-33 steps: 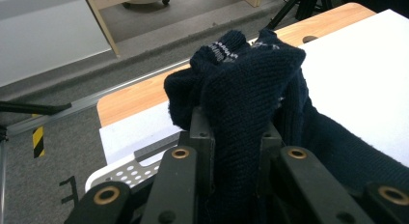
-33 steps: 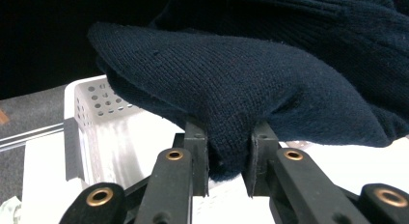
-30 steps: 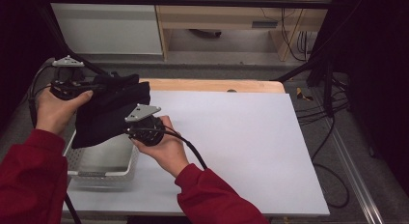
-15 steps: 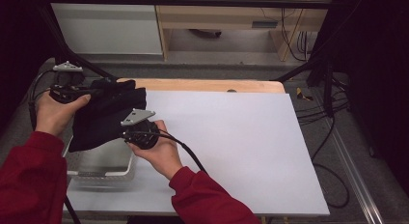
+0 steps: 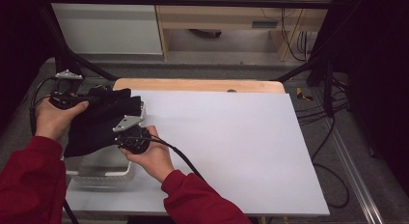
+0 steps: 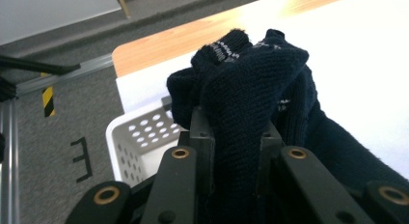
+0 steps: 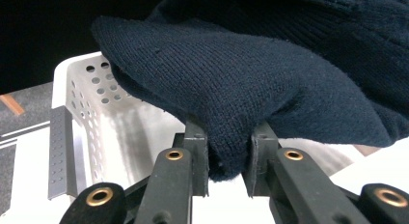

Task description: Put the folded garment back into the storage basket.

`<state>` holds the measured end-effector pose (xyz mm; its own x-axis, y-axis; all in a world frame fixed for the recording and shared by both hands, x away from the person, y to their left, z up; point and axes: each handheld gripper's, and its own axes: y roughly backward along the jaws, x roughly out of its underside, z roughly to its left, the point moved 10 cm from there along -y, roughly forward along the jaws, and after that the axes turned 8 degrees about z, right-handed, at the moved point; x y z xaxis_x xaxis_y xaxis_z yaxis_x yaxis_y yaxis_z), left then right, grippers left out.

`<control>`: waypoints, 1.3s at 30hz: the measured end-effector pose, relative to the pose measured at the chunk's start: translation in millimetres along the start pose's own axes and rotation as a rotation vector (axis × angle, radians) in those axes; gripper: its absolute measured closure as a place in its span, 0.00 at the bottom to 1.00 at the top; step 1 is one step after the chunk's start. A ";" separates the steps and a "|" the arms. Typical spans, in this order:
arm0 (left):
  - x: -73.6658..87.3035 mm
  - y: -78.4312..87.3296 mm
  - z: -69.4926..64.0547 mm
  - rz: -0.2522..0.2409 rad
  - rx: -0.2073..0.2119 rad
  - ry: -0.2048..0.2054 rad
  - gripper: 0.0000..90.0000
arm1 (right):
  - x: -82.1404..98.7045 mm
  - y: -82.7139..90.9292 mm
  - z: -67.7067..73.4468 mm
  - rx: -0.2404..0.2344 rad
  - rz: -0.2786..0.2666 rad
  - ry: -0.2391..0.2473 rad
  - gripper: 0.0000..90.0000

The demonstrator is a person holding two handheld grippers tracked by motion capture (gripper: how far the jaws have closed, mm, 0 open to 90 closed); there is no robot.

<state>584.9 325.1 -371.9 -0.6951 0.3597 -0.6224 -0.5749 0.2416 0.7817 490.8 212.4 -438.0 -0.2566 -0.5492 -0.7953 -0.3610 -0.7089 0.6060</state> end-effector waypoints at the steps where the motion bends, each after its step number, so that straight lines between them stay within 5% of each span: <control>1: 1.2 -0.4 1.5 0.002 -0.001 0.001 0.85 | 0.4 -1.2 1.1 -0.001 0.003 0.002 0.84; 39: 14.9 -20.0 5.5 0.051 -0.010 0.004 0.85 | 4.5 -9.2 2.8 -0.037 0.061 0.025 0.83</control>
<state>588.4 330.6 -396.6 -0.7256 0.3674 -0.5818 -0.5430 0.2136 0.8121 490.4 217.7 -447.2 -0.2545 -0.6021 -0.7568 -0.3117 -0.6897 0.6535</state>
